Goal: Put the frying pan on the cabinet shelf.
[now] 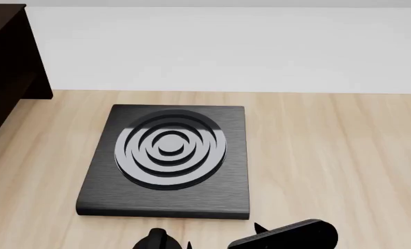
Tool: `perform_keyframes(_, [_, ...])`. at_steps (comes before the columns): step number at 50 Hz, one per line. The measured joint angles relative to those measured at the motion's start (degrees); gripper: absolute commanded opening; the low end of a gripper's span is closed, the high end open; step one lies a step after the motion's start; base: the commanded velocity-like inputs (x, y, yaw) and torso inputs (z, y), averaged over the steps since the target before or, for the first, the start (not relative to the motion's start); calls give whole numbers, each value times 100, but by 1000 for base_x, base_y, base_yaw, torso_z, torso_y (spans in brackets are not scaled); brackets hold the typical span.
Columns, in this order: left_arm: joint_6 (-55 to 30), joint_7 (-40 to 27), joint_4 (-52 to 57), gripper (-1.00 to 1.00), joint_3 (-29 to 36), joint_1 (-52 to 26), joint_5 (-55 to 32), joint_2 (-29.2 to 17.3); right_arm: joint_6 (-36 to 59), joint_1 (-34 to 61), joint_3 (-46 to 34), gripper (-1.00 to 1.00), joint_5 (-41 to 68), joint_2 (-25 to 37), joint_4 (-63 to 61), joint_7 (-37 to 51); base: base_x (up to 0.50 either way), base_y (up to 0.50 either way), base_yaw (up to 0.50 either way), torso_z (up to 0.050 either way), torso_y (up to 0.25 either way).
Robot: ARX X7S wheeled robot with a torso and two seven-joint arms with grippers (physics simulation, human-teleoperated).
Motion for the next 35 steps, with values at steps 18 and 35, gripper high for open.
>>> perform_keyframes(18, [-792, -1794, 1812, 100, 83, 282, -1966, 397, -36, 0, -21, 100, 15, 43, 3, 31, 0, 0, 0, 0, 0])
perform_keyframes(35, [-810, -2934, 3161, 100, 683, 694, -3427, 420, -93, -5, 30, 100, 63, 104, -5, 75, 0, 0, 0, 0, 0])
